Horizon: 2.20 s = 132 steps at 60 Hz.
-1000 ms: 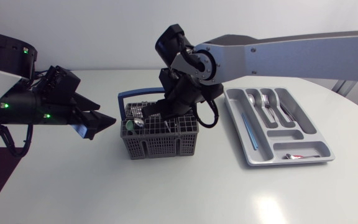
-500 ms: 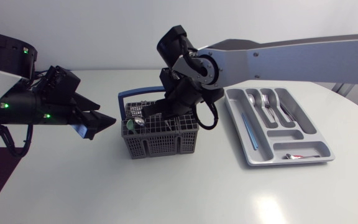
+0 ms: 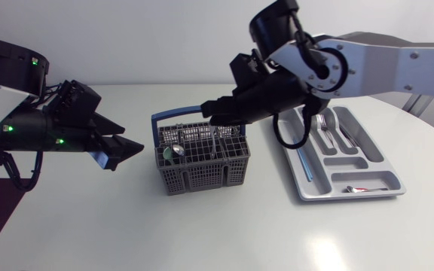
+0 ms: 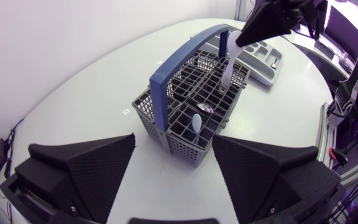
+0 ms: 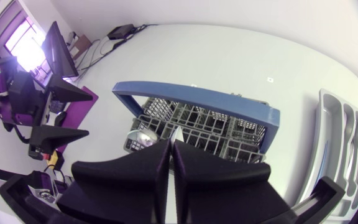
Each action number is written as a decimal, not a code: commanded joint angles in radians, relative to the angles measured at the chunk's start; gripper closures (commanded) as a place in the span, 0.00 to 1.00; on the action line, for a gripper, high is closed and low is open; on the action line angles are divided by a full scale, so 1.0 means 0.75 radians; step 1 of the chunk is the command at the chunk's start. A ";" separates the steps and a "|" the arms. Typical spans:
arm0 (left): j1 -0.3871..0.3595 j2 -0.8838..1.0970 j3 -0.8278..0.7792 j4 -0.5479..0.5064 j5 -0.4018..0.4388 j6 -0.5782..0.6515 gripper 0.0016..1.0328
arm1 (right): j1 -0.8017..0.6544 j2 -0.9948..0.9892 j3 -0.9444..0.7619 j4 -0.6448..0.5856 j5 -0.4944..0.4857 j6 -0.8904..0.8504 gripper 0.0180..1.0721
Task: Unload the cutlery basket into the drawer organizer.
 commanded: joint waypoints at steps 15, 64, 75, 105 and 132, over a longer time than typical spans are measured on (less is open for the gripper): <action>-0.035 0.031 0.000 0.000 -0.001 -0.004 0.17 | -0.133 -0.239 -0.168 0.076 -0.216 0.084 0.94; -0.080 0.089 0.024 0.002 -0.003 0.004 0.17 | -1.037 -0.675 -0.444 -0.407 -0.259 -0.767 0.94; -0.086 0.089 0.032 -0.004 -0.012 0.004 0.17 | -1.133 -0.679 -0.562 -0.340 -0.079 -0.965 0.94; -0.088 0.087 0.016 -0.012 -0.022 0.010 0.17 | -1.207 -0.433 -0.822 0.135 0.207 -1.213 0.94; -0.127 0.111 0.008 -0.016 -0.040 0.020 0.16 | -1.150 -0.266 -0.888 0.250 0.263 -1.211 0.83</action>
